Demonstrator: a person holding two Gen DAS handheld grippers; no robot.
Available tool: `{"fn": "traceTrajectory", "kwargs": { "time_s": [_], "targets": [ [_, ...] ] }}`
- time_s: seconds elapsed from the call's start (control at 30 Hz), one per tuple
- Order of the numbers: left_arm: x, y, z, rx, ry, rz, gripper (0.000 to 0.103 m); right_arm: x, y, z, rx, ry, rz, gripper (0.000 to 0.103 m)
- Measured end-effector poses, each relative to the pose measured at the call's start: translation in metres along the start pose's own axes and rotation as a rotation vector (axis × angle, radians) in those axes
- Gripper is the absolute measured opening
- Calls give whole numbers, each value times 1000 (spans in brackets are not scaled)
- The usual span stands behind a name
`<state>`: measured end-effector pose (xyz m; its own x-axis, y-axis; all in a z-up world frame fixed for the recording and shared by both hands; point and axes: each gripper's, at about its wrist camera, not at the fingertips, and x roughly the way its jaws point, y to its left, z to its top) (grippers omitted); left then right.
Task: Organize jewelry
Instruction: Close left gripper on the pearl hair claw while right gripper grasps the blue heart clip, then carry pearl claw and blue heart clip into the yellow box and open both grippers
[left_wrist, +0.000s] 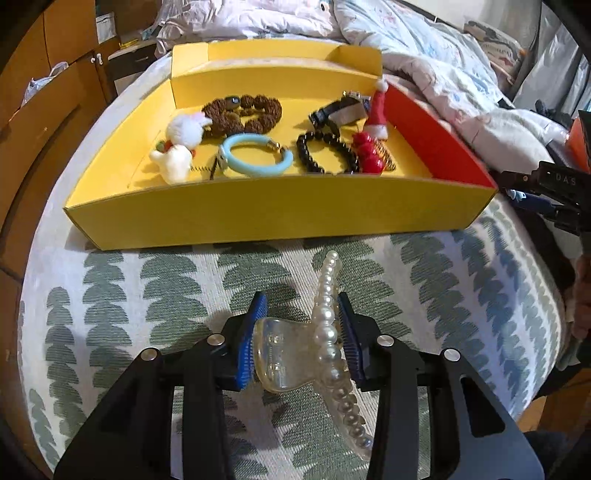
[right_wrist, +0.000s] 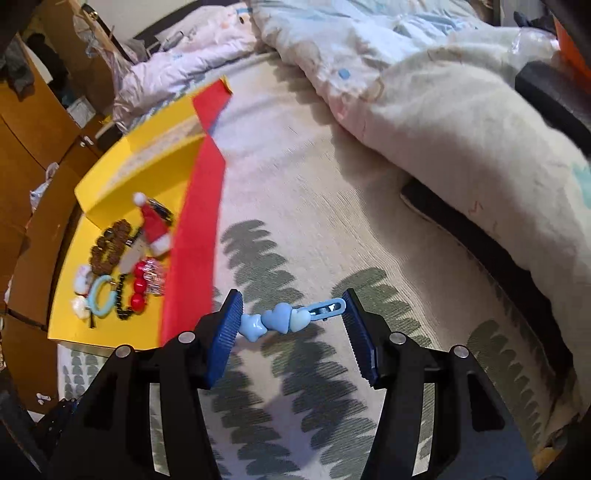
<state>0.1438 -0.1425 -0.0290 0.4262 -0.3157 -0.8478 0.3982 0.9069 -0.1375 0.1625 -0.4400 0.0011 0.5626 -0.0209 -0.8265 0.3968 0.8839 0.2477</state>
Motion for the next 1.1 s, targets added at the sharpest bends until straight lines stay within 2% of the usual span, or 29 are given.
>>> {"fn": "traceTrajectory", "kwargs": {
  "time_s": [0.23, 0.43, 0.63, 0.77, 0.93, 1.1],
  "targets": [
    [-29, 5, 5, -6, -65, -19, 40, -30, 40, 5, -47, -76, 96, 57],
    [-45, 22, 28, -60, -95, -53, 40, -29, 115, 14, -173, -83, 175, 57],
    [-45, 40, 71, -85, -131, 12, 40, 4, 175, 32, -256, -39, 214, 57],
    [-23, 59, 97, -128, -84, 27, 40, 39, 203, 56, -277, 12, 193, 57],
    [6, 74, 115, -134, -26, 33, 40, 79, 219, 73, -305, 69, 159, 57],
    [24, 78, 124, -122, 8, 28, 40, 114, 216, 83, -318, 130, 118, 57]
  ]
}}
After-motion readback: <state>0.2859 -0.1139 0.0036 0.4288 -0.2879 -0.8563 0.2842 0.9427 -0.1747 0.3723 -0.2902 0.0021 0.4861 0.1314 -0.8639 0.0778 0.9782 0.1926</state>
